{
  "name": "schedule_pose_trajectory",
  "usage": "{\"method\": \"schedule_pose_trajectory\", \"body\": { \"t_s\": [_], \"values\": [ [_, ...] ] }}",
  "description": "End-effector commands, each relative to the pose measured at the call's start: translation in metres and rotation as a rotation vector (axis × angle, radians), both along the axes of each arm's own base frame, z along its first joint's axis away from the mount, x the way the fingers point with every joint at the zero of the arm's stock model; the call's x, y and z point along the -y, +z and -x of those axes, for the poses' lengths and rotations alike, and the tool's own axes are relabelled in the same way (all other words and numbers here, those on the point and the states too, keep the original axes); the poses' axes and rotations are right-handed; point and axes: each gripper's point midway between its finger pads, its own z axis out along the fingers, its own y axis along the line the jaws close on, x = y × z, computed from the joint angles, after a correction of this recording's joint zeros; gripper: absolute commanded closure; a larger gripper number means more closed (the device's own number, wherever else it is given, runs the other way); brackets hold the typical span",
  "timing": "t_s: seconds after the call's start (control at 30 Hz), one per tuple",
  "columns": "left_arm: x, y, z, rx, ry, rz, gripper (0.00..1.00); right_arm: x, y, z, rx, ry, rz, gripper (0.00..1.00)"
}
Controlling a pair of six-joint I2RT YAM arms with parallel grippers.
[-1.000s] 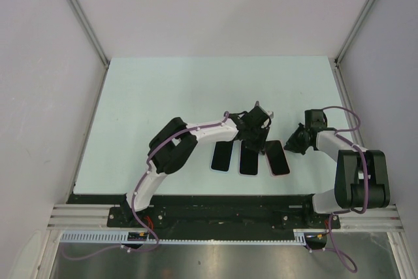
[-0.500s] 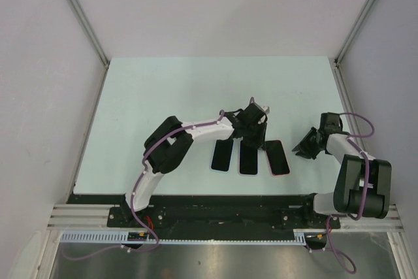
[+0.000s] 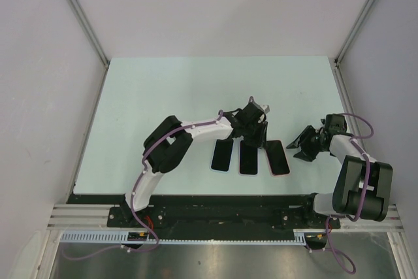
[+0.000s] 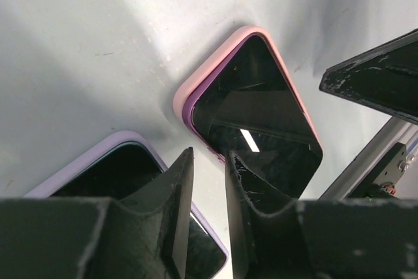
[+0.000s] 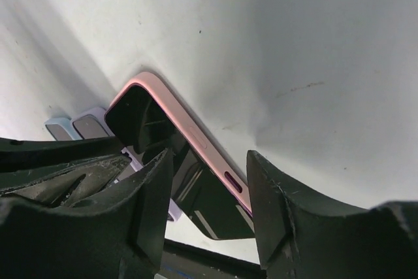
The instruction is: Put the phone into the phone case
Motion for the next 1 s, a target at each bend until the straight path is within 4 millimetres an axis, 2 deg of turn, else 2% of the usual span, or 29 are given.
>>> {"method": "schedule_pose_trajectory", "body": {
  "t_s": [0.0, 0.2, 0.27, 0.43, 0.5, 0.63, 0.77, 0.97],
  "values": [
    [0.016, 0.022, 0.001, 0.018, -0.017, 0.090, 0.73, -0.011, 0.002, 0.004, 0.024, 0.021, -0.060, 0.47],
    [0.022, 0.011, -0.002, 0.004, -0.021, 0.080, 0.83, -0.021, -0.008, 0.010, 0.020, 0.024, -0.120, 0.43],
    [0.017, 0.001, -0.005, 0.006, 0.006, 0.036, 0.86, -0.027, -0.011, 0.017, 0.008, 0.030, -0.154, 0.41],
    [0.014, -0.013, -0.003, 0.001, 0.009, 0.001, 0.92, -0.035, -0.011, 0.020, 0.022, 0.054, -0.200, 0.38],
    [0.015, -0.019, -0.002, -0.014, 0.005, 0.000, 0.92, -0.043, -0.004, 0.018, 0.054, 0.087, -0.253, 0.37],
    [0.015, -0.022, 0.003, -0.029, -0.006, 0.000, 0.94, -0.051, 0.000, 0.016, 0.084, 0.122, -0.315, 0.36],
    [0.020, -0.017, 0.010, -0.058, -0.044, 0.058, 0.95, -0.069, 0.017, 0.013, 0.174, 0.157, -0.474, 0.36],
    [0.019, -0.015, 0.019, -0.090, -0.074, 0.095, 0.96, -0.069, 0.019, 0.006, 0.226, 0.167, -0.475, 0.34]
  ]
}}
